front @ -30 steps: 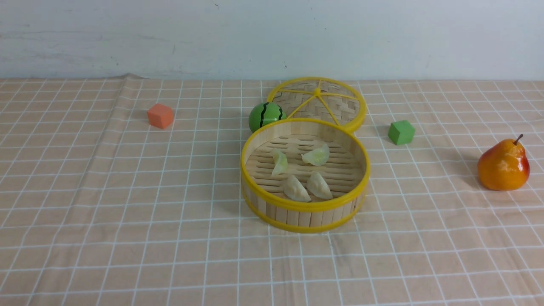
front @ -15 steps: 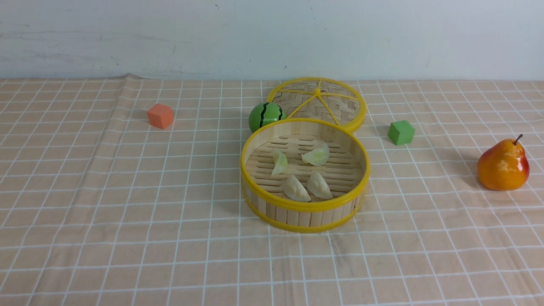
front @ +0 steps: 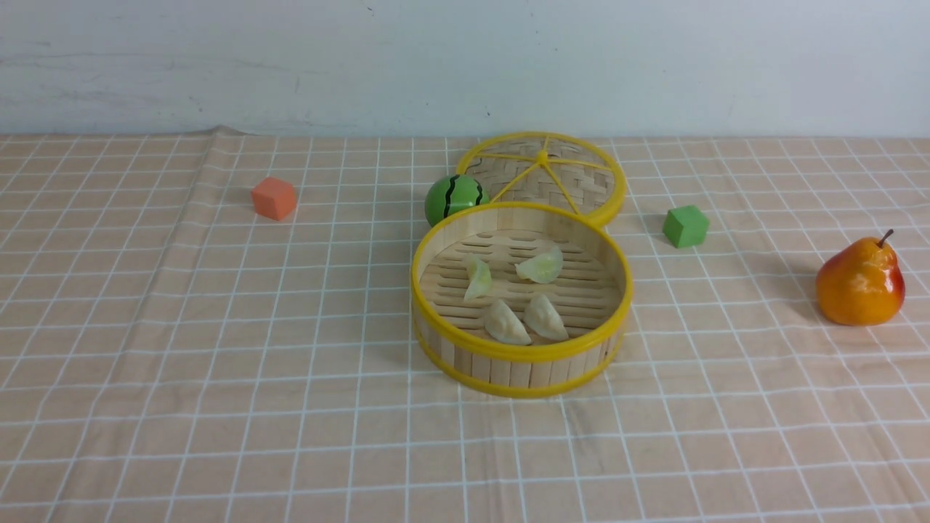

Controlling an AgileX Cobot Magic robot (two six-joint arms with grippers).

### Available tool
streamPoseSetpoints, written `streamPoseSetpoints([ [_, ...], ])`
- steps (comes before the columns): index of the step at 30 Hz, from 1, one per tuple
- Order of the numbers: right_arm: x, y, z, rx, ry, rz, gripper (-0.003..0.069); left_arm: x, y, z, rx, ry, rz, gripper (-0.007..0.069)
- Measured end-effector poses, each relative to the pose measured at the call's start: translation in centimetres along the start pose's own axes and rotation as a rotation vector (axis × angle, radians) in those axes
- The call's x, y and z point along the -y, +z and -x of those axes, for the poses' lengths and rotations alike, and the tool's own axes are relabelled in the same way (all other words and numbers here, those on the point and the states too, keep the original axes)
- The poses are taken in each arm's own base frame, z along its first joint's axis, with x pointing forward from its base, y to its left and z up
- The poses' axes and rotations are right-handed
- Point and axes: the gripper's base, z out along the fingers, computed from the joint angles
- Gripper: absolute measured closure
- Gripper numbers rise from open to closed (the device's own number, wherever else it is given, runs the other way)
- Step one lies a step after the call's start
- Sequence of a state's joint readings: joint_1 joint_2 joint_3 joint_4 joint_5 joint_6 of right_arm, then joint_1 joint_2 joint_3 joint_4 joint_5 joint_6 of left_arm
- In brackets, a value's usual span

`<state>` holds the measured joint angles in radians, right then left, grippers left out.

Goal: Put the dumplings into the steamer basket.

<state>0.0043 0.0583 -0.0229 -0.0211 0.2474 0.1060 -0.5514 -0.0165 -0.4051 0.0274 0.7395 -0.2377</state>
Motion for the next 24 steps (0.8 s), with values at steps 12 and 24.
streamPoseSetpoints([
  [12,0.4,-0.2,-2.2,-0.092,0.014,-0.039,0.0671,0.0,0.0,0.0,-0.001,0.001,0.001,0.0552],
  [24,0.4,-0.2,-2.2,-0.102,0.015,-0.04,0.0663,0.0,0.0,0.0,-0.001,0.001,0.001,0.0539],
])
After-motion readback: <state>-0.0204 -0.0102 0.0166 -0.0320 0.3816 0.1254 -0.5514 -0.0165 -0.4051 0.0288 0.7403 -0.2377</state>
